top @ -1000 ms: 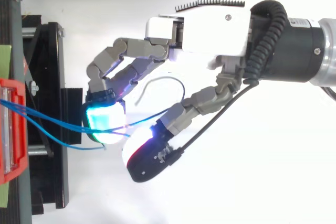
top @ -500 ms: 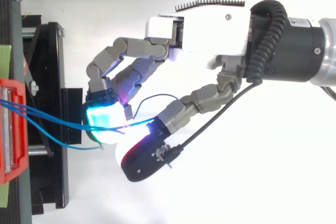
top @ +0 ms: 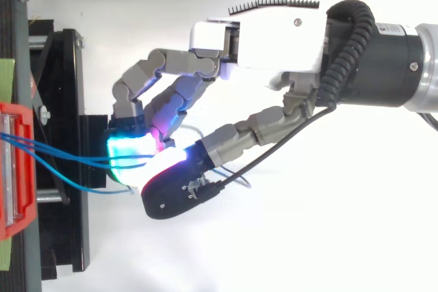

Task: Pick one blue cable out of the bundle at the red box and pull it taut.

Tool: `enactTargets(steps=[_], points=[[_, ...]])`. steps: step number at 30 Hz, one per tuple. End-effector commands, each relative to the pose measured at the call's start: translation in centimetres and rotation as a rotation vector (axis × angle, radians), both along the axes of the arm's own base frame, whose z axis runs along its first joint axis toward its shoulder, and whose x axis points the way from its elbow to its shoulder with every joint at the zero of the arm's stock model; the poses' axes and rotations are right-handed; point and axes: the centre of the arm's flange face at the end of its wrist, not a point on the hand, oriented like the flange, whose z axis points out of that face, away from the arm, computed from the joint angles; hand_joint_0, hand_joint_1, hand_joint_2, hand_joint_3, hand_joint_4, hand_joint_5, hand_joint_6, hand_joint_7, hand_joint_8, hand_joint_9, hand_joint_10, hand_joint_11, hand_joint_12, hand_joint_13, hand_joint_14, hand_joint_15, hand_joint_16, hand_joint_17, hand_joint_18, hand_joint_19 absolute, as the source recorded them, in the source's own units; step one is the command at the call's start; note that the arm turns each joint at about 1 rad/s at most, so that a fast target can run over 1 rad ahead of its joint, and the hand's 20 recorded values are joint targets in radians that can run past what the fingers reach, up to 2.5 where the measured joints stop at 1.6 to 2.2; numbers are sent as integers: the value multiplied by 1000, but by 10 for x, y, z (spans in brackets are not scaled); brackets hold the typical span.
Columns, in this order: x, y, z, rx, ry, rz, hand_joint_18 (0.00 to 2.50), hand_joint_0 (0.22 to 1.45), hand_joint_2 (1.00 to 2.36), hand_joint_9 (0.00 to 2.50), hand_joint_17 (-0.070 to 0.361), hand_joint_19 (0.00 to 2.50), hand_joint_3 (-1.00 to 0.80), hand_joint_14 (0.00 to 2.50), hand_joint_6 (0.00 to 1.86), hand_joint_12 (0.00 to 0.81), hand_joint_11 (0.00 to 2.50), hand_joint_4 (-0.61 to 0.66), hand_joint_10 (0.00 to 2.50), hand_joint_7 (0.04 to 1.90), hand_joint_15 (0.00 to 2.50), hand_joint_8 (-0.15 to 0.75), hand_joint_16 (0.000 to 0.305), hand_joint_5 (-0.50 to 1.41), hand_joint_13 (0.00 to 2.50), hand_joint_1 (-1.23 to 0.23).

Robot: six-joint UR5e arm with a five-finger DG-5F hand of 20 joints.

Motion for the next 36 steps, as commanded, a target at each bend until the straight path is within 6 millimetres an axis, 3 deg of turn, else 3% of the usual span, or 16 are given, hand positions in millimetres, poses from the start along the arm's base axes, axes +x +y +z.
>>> enactTargets(steps=[1, 7, 17, 24, 31, 36], points=[[0, 0, 0, 0, 0, 0, 590, 537, 1003, 1010, 152, 403, -173, 15, 771, 434, 908, 61, 9, 965, 434, 364, 67, -92, 691, -622], [0, 0, 0, 0, 0, 0, 596, 514, 1003, 1011, 159, 406, -217, 15, 745, 447, 900, 79, 9, 996, 432, 382, 71, -86, 686, -621], [0, 0, 0, 0, 0, 0, 537, 426, 1000, 984, 143, 447, -500, 17, 745, 408, 945, 65, 14, 1039, 451, 353, 63, -95, 651, -612], [0, 0, -1, -3, 2, 0, 537, 453, 1000, 1004, 136, 448, -500, 17, 753, 397, 972, 46, 15, 1043, 456, 342, 61, -95, 662, -617], [0, 0, -1, -3, 2, 0, 540, 551, 1009, 1087, 126, 466, -334, 19, 723, 376, 936, 46, 17, 1043, 455, 323, 56, -73, 680, -544], [0, 0, -1, -3, 2, 0, 577, 571, 1009, 1116, 138, 452, -248, 18, 594, 398, 906, 103, 14, 1238, 444, 342, 61, -40, 704, -526]])
